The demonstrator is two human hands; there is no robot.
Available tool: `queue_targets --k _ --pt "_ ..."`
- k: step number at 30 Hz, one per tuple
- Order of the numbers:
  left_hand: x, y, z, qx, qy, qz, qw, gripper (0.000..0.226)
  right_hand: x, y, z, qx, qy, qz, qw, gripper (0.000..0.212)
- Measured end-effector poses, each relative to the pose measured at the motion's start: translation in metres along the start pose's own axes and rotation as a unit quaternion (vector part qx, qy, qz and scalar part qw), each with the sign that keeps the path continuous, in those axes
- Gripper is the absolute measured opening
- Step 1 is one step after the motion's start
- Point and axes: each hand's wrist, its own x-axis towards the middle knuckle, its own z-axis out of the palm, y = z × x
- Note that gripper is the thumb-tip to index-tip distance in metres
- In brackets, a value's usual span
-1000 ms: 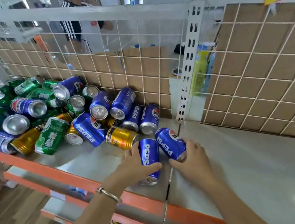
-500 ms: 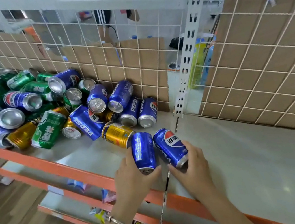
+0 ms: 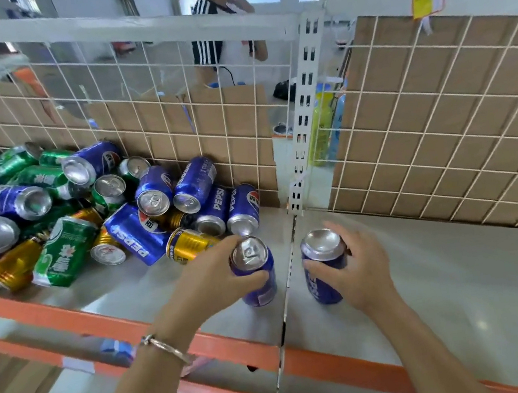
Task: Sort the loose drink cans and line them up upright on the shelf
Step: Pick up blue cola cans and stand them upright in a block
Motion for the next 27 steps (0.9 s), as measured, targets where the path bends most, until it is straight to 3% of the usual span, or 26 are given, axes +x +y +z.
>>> queue_targets --k 4,8,10,12,15,18,19,22,24,27 --pt "0.013 -0.001 0.026 -0.083 0.023 -0.008 0.996 0.063 0.009 -0.007 -0.006 -0.056 -0.080 0.032 0.995 0.078" --pt "0.007 -0.005 0.039 -0.204 0.017 -0.027 0.978 0.064 0.010 0.002 -0.015 0.031 -0.044 0.070 0.996 0.064" --pt "0.003 -0.008 0.042 -0.269 0.001 -0.041 0.962 0.062 0.009 0.009 -0.019 0.105 -0.002 0.156 0.982 0.067" --pt "0.000 -0.012 0.045 -0.290 0.003 -0.049 0.956 0.054 0.004 0.020 -0.020 0.215 0.018 0.263 0.940 0.064" --pt "-0.002 -0.014 0.044 -0.303 0.004 -0.041 0.952 0.041 -0.014 0.040 -0.024 0.227 -0.011 0.339 0.913 0.068" --pt "-0.003 -0.014 0.041 -0.308 -0.008 -0.040 0.950 0.039 -0.029 0.048 -0.037 0.160 -0.071 0.326 0.929 0.042" --pt "-0.003 -0.014 0.040 -0.308 -0.013 -0.036 0.951 0.038 -0.031 0.052 -0.041 0.121 -0.098 0.302 0.940 0.045" --pt "-0.001 -0.015 0.038 -0.309 -0.019 -0.022 0.951 0.040 -0.028 0.038 -0.044 -0.103 -0.173 0.147 0.968 0.083" --pt "-0.001 -0.018 0.040 -0.297 -0.019 -0.014 0.955 0.048 -0.023 0.017 -0.032 -0.213 -0.213 0.051 0.952 0.088" --pt "0.000 -0.025 0.048 -0.274 -0.028 0.004 0.961 0.065 -0.016 -0.003 -0.002 -0.322 -0.221 -0.008 0.921 0.077"
